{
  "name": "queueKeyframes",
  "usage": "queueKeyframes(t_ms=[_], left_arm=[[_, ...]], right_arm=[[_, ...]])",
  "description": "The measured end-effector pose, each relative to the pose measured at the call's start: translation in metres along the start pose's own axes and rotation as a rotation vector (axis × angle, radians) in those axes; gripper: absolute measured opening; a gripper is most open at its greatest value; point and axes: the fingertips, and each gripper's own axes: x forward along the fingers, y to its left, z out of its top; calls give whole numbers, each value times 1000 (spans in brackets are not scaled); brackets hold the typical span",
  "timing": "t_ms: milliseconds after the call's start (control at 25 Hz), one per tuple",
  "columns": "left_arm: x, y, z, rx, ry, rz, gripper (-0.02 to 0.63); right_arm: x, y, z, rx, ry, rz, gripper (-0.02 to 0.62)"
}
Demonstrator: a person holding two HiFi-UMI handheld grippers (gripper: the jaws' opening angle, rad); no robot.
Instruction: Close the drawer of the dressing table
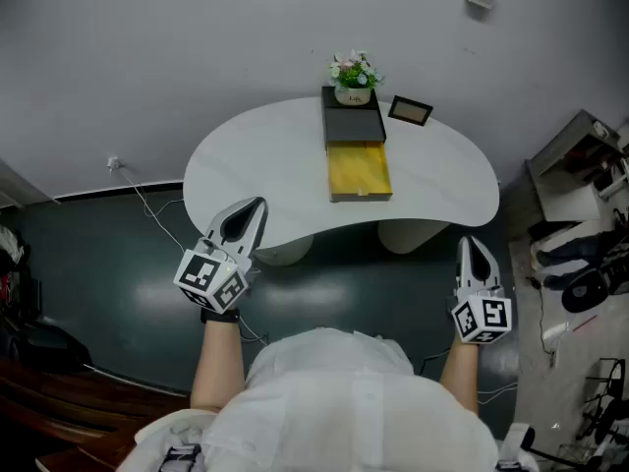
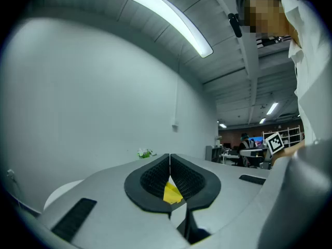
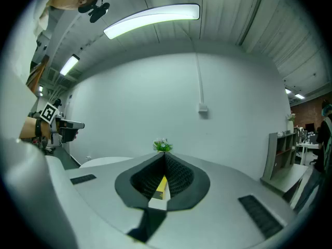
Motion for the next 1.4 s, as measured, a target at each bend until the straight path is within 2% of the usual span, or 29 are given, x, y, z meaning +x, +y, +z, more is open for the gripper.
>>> queueKeyframes(t_ms=[560, 840, 1400], left_arm=[[4, -4, -5, -7, 15, -7, 18], [3, 0, -4, -4, 11, -7, 18], [-9, 14, -3, 20, 18, 1, 18]], right_arm=[[-2, -5, -7, 14, 14, -3, 9], [1, -6, -2, 111, -37, 15, 9], [23, 13, -9, 86, 14, 40, 9]])
